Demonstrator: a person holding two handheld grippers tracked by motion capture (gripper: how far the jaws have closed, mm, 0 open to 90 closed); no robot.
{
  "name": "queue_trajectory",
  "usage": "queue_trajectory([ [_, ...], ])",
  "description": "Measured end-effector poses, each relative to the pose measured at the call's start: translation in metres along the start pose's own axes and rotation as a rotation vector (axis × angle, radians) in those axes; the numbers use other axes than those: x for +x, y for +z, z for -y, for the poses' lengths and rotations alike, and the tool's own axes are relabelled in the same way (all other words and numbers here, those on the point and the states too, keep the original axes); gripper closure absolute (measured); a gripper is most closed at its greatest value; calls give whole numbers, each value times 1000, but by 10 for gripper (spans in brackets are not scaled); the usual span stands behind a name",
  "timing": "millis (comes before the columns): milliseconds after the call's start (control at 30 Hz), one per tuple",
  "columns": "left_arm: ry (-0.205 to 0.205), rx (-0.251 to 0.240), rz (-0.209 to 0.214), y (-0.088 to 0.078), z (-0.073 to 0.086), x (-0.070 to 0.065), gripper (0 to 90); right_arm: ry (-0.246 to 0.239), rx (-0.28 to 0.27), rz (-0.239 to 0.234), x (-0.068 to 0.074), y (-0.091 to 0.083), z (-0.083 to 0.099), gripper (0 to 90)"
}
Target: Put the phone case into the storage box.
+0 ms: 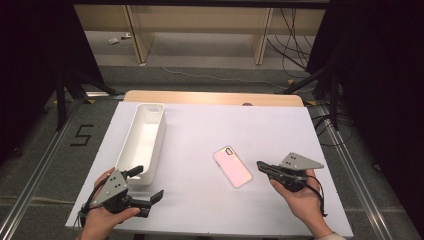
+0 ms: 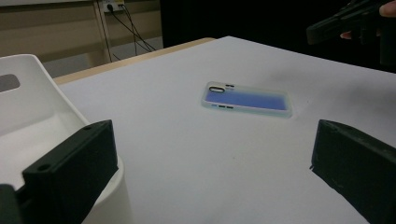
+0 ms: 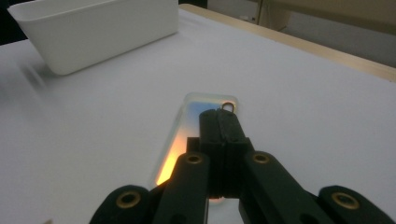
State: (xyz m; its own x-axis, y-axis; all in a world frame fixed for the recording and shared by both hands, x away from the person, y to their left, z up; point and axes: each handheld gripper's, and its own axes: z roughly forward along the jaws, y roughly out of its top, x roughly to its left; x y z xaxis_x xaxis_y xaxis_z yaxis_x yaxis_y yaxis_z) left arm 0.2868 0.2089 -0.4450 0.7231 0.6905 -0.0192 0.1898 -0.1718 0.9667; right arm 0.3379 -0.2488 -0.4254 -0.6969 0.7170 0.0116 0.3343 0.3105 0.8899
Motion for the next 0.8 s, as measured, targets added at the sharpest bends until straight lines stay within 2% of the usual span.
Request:
queue_trajectory([
  [133,-4,-1,-8,-1,0,0,0,22,50,-10,-4,13,-8,900],
  [233,-13,0,-10,-1,1,0,1,58,116,-53,-3,25,-12,900],
  [267,-14,-4,-6,-1,1,0,1,54,126,-48,-2,29,-12,900],
  [400,-7,1,-12,-2,1,0,2,58,205,-80,2,46,-13,900],
  [500,-19,3,-11,-2,1,-1,3,56,251,-75,4,55,-12,900],
  [567,1,2,-7,-2,1,1,3,60,284,-79,5,62,-10,900],
  [667,-21,0,-13,-2,1,0,3,91,323,-67,5,69,-9,900],
  [733,-18,4,-14,-2,1,0,4,84,333,-73,3,74,-7,900],
  [800,-19,4,-13,-2,1,0,4,119,354,-74,4,79,-7,900],
])
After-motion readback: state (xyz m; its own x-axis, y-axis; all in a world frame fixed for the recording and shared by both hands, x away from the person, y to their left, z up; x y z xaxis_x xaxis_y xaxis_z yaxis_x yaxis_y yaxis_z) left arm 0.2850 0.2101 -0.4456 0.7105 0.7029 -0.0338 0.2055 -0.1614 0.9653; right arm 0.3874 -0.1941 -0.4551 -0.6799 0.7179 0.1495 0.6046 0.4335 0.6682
